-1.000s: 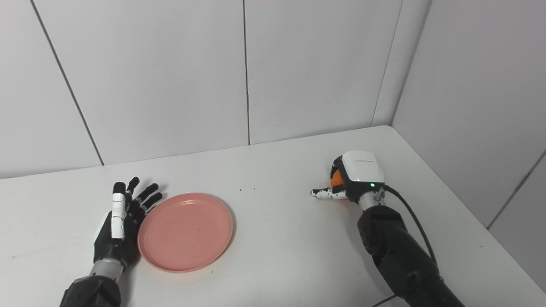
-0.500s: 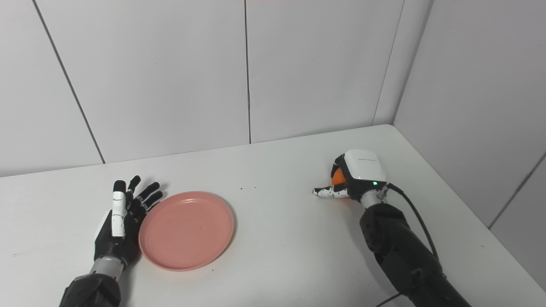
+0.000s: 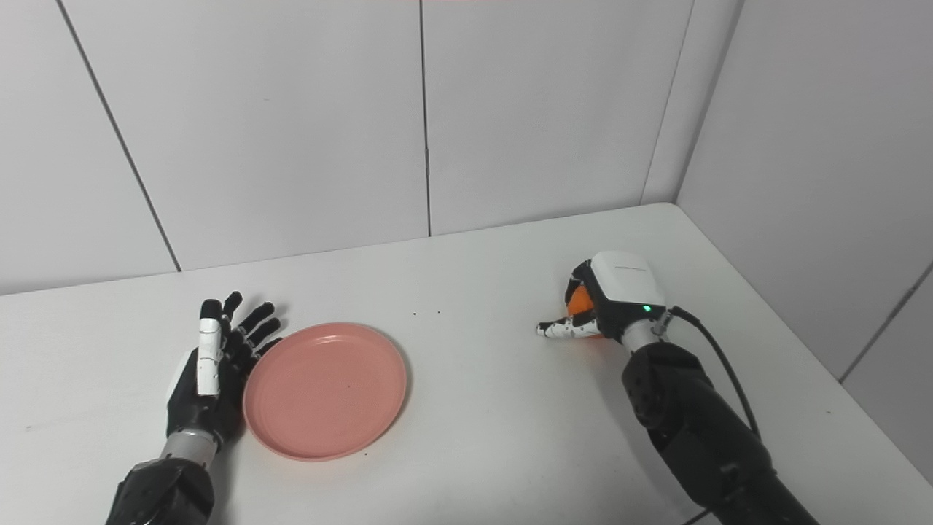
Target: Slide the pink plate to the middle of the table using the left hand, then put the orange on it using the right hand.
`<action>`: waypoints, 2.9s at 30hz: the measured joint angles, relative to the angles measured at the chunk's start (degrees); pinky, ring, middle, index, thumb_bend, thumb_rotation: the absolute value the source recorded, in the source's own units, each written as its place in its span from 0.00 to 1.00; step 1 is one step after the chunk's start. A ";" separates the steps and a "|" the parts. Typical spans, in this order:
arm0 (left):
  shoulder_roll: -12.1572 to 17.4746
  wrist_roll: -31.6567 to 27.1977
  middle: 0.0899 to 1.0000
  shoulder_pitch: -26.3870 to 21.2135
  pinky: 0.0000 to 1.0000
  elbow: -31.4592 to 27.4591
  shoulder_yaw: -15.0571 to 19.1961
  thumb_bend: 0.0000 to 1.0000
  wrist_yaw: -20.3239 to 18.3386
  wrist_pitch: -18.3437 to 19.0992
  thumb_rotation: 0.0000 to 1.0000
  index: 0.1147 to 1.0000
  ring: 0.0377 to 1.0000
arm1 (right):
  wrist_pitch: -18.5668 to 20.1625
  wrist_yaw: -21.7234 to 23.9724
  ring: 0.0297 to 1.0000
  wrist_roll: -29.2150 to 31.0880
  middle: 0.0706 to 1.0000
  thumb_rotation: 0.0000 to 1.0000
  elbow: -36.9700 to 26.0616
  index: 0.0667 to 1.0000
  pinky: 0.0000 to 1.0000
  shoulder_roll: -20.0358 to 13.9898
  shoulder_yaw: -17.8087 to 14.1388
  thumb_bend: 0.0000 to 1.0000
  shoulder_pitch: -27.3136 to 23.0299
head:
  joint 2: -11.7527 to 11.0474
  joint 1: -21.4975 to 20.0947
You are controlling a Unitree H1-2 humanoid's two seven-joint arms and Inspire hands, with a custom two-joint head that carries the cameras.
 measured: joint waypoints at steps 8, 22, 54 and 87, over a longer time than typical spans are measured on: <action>-2.32 2.19 0.84 0.15 0.78 -0.21 -1.10 0.79 2.31 0.05 0.96 0.97 0.85 | -2.60 -0.01 0.15 2.01 0.18 0.37 -3.93 0.24 0.14 -2.13 -2.76 0.57 -1.58 | 0.53 5.28; -5.88 3.85 0.81 0.12 0.76 0.53 -2.36 0.81 4.82 0.06 0.95 0.98 0.83 | -7.23 0.55 0.15 2.44 0.19 0.35 -10.78 0.25 0.13 -1.17 -2.48 0.57 -4.99 | 0.70 13.55; -6.84 4.41 0.79 -0.06 0.78 1.24 -1.85 0.82 4.79 -0.69 0.94 0.97 0.83 | -8.66 9.28 0.18 -0.65 0.23 0.35 -21.48 0.32 0.15 12.70 4.81 0.57 -12.36 | -0.61 13.46; -6.79 4.71 0.78 -1.44 0.81 3.63 -1.71 0.79 4.76 -1.97 0.97 0.98 0.83 | -18.31 10.70 0.21 -2.55 0.25 0.37 -7.02 0.32 0.18 14.86 14.73 0.55 -11.17 | -0.88 13.19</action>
